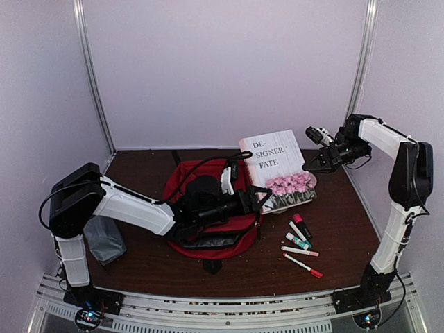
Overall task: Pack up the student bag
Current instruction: Pass from the right arm to the left, then pick up the largest pocket of the bag from the student bag.
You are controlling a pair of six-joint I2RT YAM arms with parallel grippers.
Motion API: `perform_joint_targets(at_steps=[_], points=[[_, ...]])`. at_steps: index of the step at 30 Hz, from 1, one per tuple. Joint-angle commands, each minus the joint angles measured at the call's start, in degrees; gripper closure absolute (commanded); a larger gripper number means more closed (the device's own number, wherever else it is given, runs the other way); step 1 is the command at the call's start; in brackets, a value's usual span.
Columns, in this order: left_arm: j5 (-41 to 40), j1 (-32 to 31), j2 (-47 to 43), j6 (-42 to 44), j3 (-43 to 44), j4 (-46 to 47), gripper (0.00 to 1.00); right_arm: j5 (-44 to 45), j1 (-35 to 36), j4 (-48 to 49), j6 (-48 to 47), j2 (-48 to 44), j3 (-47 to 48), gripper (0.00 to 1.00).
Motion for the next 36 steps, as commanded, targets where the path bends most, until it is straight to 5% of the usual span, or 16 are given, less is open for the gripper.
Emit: perform_joint_targets(at_steps=[1, 14, 17, 19, 20, 21, 27, 32, 36], points=[[5.3, 0.9, 3.1, -4.8, 0.7, 13.5, 0.29, -4.0, 0.4, -0.6, 0.1, 1.2, 2.4, 1.00], [9.2, 1.6, 3.3, -5.7, 1.1, 18.2, 0.66, -3.8, 0.4, -0.7, -0.8, 1.3, 1.3, 0.98], [9.1, 2.0, 0.7, -5.0, -1.0, 17.6, 0.70, -3.8, 0.4, -0.7, -0.7, 0.8, 0.6, 0.69], [9.1, 2.3, -1.8, -4.3, -2.6, 16.3, 0.70, -3.8, 0.4, -0.7, -0.6, -0.1, 0.2, 0.32], [9.1, 2.6, -3.0, -4.0, -3.7, 15.7, 0.70, -3.4, 0.4, -0.7, -0.6, -0.6, 0.3, 0.05], [9.1, 2.9, -4.5, -3.9, -5.0, 15.0, 0.70, -2.8, 0.4, -0.7, -0.6, -1.4, 0.4, 0.00], [9.6, 5.2, -17.2, -2.2, -13.1, 6.0, 0.70, 0.4, 0.4, 1.1, 0.8, -4.9, 2.6, 0.00], [9.2, 6.2, -30.2, 2.2, -15.9, -14.7, 0.68, 17.7, 2.6, 34.6, 27.2, -16.4, -6.6, 0.00], [5.0, 6.5, -42.8, 5.4, -16.5, -32.9, 0.67, 31.6, 7.3, 53.2, 28.9, -28.1, -17.5, 0.00]])
